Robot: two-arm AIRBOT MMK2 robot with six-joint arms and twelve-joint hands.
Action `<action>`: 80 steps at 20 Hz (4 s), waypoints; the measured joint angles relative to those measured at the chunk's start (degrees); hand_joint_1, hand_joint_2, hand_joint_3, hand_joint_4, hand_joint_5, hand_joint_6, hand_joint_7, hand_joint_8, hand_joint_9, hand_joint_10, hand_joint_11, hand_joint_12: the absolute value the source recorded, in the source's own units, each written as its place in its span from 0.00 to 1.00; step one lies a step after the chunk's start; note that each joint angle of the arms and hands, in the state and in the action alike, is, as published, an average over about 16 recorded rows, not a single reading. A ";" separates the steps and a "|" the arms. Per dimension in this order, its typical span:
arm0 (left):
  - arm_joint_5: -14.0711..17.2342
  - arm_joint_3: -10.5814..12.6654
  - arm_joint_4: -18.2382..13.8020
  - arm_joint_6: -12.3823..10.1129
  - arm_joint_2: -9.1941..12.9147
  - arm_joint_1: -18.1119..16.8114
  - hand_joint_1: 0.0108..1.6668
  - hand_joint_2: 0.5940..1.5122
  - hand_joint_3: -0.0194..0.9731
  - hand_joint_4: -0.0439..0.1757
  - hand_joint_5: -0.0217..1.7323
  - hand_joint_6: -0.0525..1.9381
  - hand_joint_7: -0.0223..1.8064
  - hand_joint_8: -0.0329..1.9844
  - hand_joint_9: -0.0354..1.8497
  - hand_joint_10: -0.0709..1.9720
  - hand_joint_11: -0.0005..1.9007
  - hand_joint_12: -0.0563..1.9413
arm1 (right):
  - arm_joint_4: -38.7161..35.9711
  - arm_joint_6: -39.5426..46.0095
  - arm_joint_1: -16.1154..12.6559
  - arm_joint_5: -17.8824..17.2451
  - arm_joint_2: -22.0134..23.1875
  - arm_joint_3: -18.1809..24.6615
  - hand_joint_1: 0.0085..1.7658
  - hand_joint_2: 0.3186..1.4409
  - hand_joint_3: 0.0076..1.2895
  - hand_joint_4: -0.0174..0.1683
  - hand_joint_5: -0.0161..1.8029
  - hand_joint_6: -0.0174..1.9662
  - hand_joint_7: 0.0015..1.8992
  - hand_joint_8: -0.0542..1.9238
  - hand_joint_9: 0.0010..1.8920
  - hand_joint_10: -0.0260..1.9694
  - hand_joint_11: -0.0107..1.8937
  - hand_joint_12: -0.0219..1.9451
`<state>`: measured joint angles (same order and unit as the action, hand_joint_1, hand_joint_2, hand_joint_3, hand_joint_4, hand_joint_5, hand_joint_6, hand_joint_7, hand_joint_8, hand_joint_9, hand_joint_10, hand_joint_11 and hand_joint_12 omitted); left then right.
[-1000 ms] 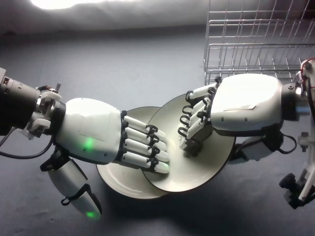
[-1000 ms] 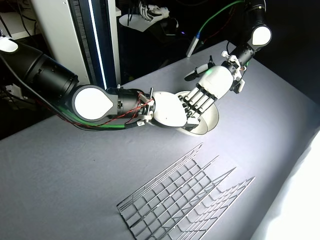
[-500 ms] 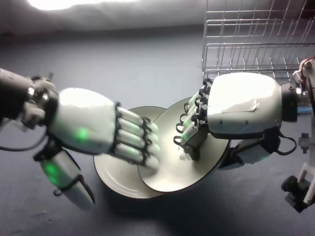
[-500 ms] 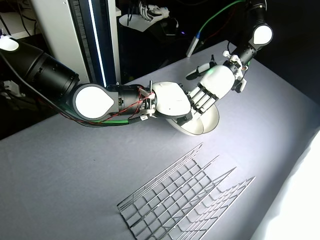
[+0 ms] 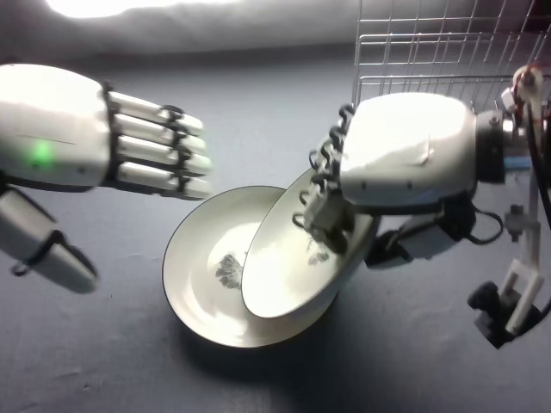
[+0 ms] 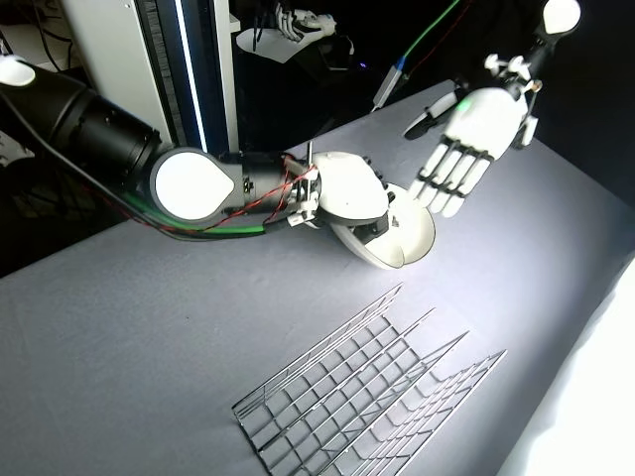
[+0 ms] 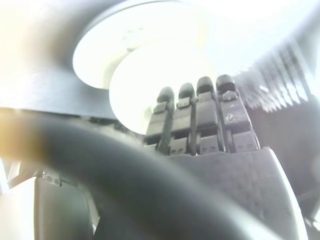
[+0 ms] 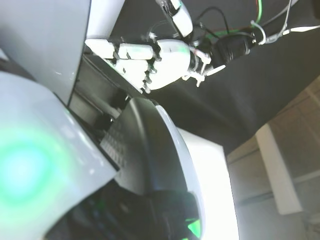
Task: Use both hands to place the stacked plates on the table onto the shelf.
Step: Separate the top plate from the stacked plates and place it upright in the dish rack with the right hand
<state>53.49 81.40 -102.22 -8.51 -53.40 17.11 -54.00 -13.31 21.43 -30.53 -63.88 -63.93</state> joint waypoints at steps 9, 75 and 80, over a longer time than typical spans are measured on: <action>0.31 -0.97 -1.86 -0.13 6.64 -1.95 0.00 0.52 0.02 0.19 0.04 0.03 0.02 0.02 0.03 0.04 0.01 0.03 | 2.47 0.36 -5.16 1.65 2.12 3.04 0.69 0.60 0.01 0.17 0.55 0.47 0.54 0.47 0.58 0.21 0.43 0.68; 2.86 -3.73 2.06 2.20 -0.22 3.71 0.01 0.53 0.02 0.19 0.04 0.03 0.03 0.02 0.03 0.04 0.01 0.03 | 53.35 1.37 -16.06 19.18 11.39 -5.05 0.70 0.63 0.01 0.10 0.54 0.46 0.55 0.45 0.56 0.31 0.43 0.71; 0.66 -3.36 2.36 4.02 -2.19 4.83 0.01 0.52 0.02 0.19 0.04 0.03 0.02 0.02 0.03 0.04 0.01 0.03 | 53.37 1.43 -12.71 17.41 12.24 -6.61 0.71 0.63 0.00 0.06 0.54 0.47 0.55 0.45 0.53 0.40 0.43 0.70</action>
<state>54.15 78.03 -99.87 -4.49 -55.59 21.93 -0.63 -11.87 8.72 -13.12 -51.64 -70.54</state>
